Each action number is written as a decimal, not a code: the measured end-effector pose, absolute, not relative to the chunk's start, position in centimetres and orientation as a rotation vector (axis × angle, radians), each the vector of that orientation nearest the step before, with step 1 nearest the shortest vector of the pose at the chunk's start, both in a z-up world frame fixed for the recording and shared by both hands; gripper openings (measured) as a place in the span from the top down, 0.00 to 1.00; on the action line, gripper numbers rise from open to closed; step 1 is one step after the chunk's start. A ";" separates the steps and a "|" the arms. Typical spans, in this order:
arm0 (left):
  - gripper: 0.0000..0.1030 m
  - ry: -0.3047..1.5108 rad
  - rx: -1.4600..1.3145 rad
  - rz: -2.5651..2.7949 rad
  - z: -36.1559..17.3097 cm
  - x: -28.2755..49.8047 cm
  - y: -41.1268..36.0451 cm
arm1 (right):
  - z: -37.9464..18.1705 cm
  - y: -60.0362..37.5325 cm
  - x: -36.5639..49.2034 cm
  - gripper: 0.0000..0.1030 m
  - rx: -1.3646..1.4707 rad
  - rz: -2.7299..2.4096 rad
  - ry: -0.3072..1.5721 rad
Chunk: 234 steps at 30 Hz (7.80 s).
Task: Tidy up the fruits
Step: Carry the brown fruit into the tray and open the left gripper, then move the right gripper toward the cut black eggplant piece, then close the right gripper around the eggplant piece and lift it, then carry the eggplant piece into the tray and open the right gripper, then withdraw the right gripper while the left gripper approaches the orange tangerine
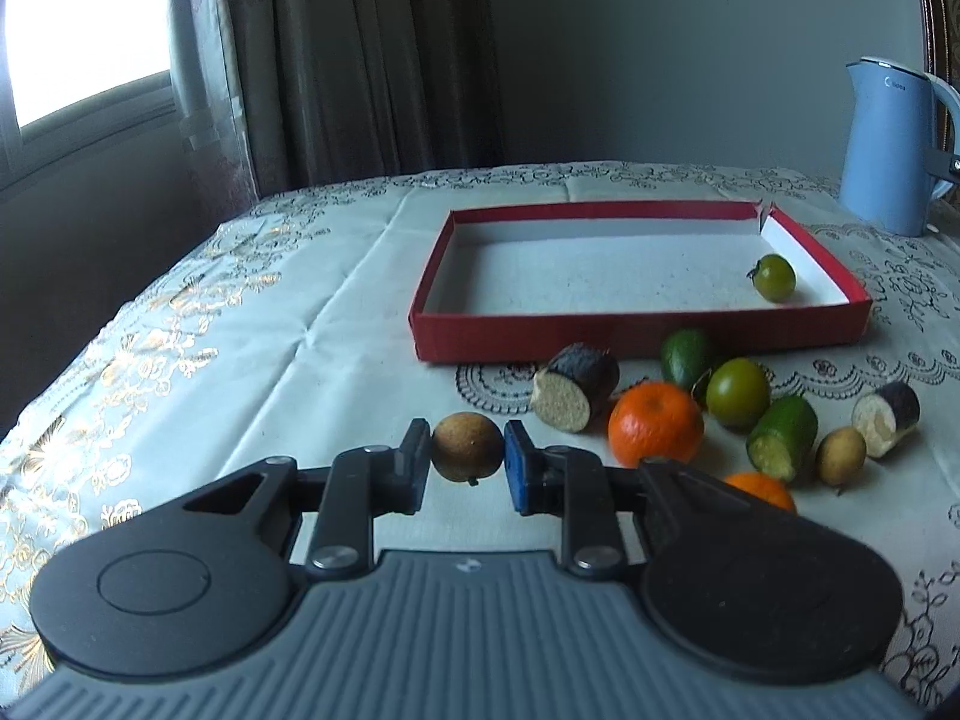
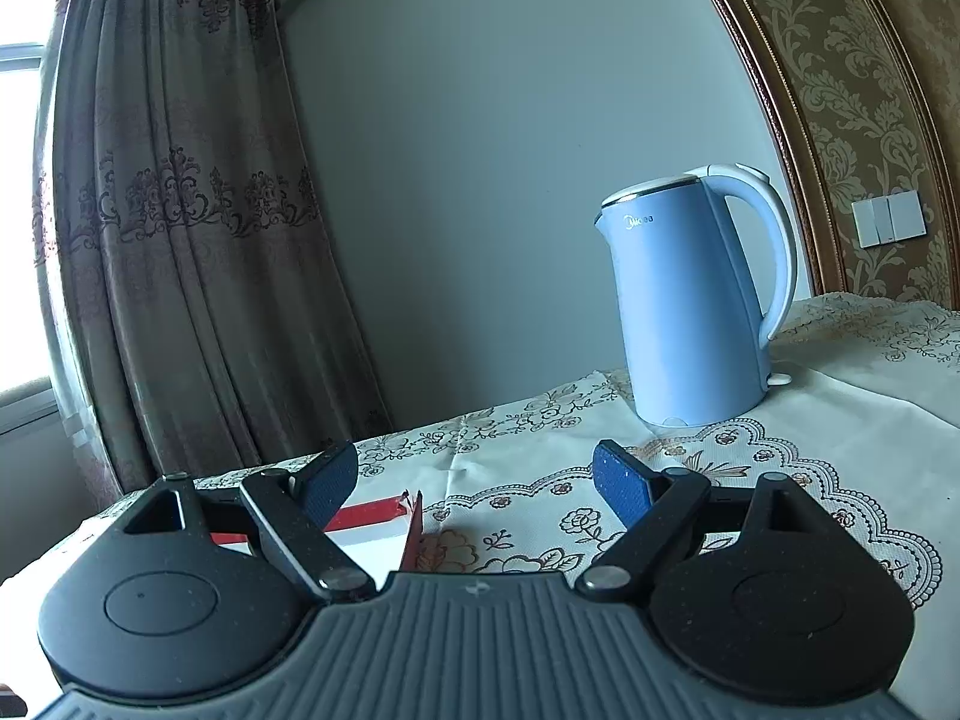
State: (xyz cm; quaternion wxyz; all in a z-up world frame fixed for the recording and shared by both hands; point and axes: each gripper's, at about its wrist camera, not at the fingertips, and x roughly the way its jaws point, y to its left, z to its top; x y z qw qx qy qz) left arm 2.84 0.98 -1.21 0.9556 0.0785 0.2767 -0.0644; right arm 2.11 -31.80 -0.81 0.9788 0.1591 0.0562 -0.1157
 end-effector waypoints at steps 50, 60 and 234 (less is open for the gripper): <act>0.00 0.401 0.084 -0.021 -0.1 6.2 3.7 | -1.7 -30.8 3.8 0.17 0.331 -0.107 0.308; 0.00 0.482 -0.126 0.047 -3.0 6.0 9.9 | -1.8 -24.3 -0.8 0.16 0.105 -0.011 0.447; 0.11 0.524 0.161 -0.292 -2.0 -1.1 -3.0 | -2.3 -34.1 6.4 0.27 0.365 -0.231 0.325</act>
